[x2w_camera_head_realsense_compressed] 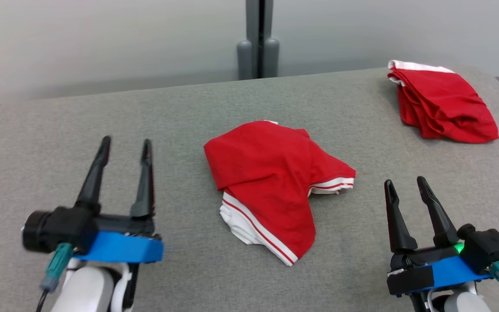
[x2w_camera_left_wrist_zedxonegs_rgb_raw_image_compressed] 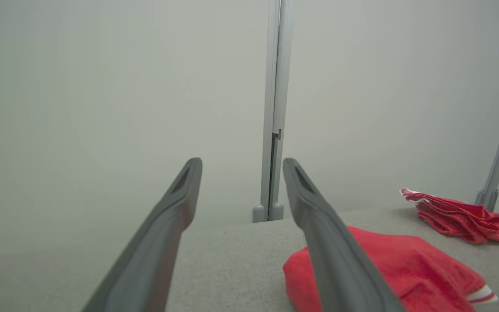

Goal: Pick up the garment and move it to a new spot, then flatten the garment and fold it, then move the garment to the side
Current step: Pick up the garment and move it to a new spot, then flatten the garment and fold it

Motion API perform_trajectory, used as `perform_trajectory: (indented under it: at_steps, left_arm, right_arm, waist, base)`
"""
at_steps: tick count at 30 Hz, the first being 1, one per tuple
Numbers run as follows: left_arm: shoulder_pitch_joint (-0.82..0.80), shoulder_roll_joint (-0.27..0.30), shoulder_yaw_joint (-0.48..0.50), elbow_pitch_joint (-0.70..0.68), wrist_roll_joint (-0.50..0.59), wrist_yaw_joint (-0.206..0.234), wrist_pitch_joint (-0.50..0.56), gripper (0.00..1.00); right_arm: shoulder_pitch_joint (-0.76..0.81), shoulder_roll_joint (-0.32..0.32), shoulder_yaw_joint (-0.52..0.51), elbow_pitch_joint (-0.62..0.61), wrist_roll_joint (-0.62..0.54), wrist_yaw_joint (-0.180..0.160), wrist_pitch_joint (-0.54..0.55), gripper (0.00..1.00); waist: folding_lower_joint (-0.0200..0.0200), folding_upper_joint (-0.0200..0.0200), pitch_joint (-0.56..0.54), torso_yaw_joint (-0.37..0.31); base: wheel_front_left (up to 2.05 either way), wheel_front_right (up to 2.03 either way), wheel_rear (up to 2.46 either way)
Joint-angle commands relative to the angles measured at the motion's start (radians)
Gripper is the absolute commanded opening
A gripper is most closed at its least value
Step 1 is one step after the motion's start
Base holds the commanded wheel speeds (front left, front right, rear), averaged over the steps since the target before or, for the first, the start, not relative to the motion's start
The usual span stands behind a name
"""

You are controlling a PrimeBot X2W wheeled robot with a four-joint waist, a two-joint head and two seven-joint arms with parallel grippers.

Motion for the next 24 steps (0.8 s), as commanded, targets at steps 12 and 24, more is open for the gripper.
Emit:
perform_trajectory:
  at_steps: [12, 24]
  left_arm:
    - [0.196, -0.05, 0.212, -0.014, 0.092, -0.036, -0.004, 1.0]
    - [0.272, -0.125, 0.306, 0.022, 0.167, -0.098, -0.004, 1.0]
  right_arm:
    - [0.045, 0.0, -0.028, 0.024, -0.022, 0.0, -0.003, 1.0]
    - [0.088, 0.0, -0.036, 0.055, -0.029, 0.0, -0.003, 1.0]
  waist:
    - [0.0001, -0.0001, -0.05, 0.079]
    - [0.0001, -0.0001, -0.067, 0.098]
  base:
    - [0.0, 0.0, 0.0]
    - [0.0, 0.0, 0.0]
